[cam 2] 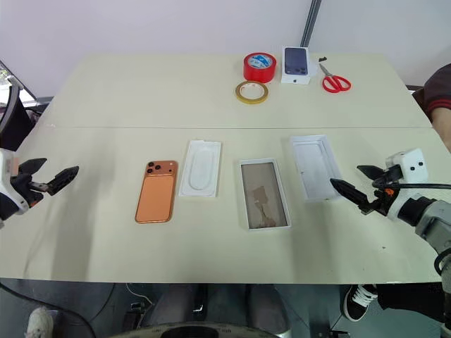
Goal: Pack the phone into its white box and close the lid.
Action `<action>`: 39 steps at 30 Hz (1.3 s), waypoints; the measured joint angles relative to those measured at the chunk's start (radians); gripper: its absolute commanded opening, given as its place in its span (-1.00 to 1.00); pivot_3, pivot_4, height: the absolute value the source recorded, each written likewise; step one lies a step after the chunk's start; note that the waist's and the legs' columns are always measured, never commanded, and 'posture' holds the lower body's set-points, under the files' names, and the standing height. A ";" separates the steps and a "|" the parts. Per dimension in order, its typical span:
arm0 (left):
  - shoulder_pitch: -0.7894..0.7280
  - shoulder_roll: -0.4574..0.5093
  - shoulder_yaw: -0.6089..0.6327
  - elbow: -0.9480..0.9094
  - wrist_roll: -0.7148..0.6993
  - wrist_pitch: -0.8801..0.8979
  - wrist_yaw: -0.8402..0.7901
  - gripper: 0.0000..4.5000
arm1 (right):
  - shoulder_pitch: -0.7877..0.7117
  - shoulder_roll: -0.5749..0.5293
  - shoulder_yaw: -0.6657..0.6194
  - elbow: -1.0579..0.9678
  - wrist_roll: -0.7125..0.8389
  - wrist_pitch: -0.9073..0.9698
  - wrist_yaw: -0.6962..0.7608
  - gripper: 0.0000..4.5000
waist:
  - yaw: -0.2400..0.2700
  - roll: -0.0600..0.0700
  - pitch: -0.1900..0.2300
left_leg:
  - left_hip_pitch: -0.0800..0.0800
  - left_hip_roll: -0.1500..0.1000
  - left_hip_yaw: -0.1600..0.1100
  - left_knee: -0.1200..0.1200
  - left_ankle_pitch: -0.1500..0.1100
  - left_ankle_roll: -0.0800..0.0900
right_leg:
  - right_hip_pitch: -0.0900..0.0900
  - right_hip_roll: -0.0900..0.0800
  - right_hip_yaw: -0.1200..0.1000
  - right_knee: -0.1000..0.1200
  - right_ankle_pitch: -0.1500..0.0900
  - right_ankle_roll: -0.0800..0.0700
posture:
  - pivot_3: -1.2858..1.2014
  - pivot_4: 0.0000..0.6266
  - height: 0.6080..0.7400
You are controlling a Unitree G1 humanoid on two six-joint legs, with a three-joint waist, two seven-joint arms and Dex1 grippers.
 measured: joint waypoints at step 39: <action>-0.549 -0.451 -0.387 -0.178 -0.205 0.879 0.511 0.99 | -0.260 0.068 0.443 -0.237 -0.011 0.032 -0.079 1.00 | 0.002 -0.001 0.000 | -0.002 0.000 -0.002 0.008 0.000 0.000 | 0.000 0.003 -0.001 0.004 0.000 0.001 | 0.03 -0.52 0.94</action>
